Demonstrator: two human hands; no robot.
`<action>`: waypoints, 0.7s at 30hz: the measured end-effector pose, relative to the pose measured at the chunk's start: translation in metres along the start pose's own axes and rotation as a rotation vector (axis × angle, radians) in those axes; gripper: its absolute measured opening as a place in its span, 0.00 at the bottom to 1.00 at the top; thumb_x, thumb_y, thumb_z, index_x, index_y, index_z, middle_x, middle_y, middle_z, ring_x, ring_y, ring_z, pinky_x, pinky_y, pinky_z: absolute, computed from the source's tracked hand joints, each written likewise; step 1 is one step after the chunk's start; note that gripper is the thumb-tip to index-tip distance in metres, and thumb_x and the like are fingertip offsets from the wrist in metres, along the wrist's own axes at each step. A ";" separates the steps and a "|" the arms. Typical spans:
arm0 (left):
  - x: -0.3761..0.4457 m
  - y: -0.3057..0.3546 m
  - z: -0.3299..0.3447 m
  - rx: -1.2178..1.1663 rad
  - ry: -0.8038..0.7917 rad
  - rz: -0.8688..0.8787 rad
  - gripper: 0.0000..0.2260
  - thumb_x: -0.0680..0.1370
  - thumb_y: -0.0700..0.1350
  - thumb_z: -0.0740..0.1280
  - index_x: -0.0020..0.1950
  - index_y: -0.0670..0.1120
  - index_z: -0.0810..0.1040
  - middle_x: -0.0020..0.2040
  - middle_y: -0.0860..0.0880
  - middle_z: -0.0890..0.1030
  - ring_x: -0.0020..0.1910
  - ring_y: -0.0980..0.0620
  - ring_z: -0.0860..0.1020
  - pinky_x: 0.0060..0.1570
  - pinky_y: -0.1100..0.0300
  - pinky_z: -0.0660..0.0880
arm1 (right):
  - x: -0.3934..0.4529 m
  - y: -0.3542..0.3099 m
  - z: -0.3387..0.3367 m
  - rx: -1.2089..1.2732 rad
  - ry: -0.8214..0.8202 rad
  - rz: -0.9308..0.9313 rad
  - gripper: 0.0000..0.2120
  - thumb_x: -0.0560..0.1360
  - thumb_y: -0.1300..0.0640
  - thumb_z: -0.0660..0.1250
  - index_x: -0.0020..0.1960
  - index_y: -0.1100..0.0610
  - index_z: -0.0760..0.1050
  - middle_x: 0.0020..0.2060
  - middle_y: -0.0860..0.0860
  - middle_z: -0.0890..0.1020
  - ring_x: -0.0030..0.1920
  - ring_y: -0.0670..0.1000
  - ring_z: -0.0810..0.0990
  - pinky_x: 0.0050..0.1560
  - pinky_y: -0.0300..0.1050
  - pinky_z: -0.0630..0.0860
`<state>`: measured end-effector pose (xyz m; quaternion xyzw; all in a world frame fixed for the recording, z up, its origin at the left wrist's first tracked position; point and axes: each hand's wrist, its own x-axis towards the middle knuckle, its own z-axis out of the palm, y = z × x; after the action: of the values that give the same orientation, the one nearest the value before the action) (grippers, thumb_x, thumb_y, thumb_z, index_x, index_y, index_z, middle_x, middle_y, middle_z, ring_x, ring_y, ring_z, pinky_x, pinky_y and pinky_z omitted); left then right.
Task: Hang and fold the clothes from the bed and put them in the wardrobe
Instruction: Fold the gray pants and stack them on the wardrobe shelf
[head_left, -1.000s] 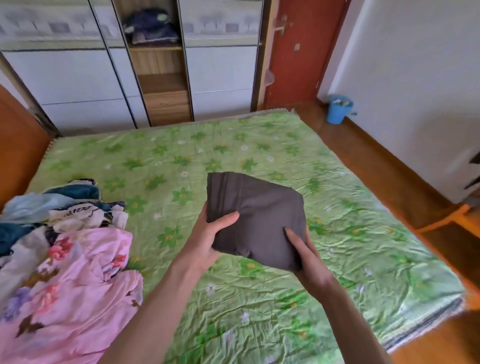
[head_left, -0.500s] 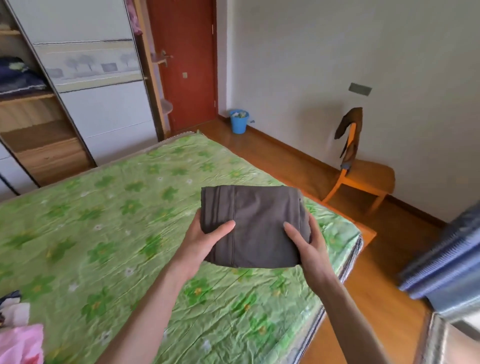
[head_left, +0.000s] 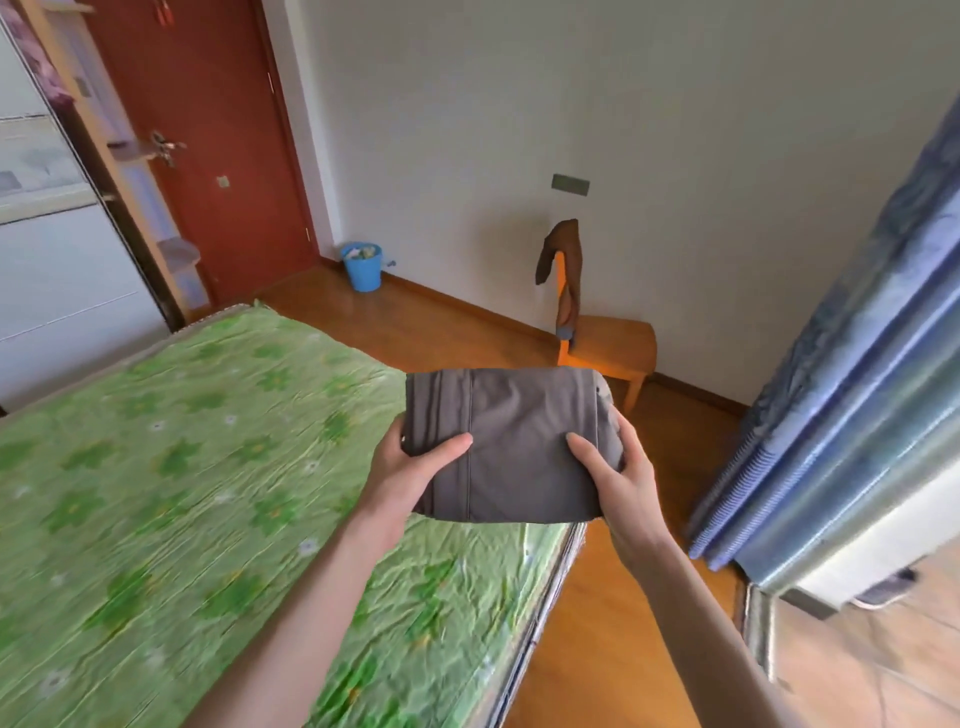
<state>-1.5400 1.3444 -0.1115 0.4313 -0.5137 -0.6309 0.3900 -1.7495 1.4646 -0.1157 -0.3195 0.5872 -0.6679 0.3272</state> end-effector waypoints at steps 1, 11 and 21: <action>0.009 -0.001 0.019 -0.007 -0.002 0.001 0.20 0.72 0.47 0.82 0.62 0.51 0.82 0.54 0.52 0.88 0.54 0.51 0.86 0.54 0.53 0.82 | 0.011 -0.003 -0.015 0.000 0.010 -0.003 0.27 0.76 0.49 0.77 0.72 0.39 0.74 0.65 0.42 0.80 0.63 0.45 0.81 0.61 0.45 0.81; 0.084 0.003 0.172 -0.051 0.052 0.106 0.13 0.80 0.54 0.74 0.64 0.55 0.81 0.57 0.57 0.86 0.56 0.56 0.85 0.56 0.54 0.82 | 0.119 -0.021 -0.122 -0.002 0.070 -0.033 0.27 0.76 0.43 0.74 0.74 0.40 0.71 0.67 0.43 0.79 0.64 0.46 0.80 0.64 0.47 0.80; 0.208 0.016 0.248 -0.050 0.092 0.091 0.12 0.78 0.55 0.76 0.59 0.58 0.82 0.57 0.55 0.85 0.57 0.54 0.84 0.60 0.50 0.81 | 0.261 -0.017 -0.159 0.012 0.073 -0.011 0.25 0.76 0.43 0.75 0.71 0.38 0.73 0.66 0.44 0.80 0.65 0.48 0.81 0.65 0.52 0.80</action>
<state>-1.8409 1.2248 -0.1009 0.4263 -0.4985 -0.6047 0.4518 -2.0315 1.3454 -0.1041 -0.2964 0.5931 -0.6842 0.3037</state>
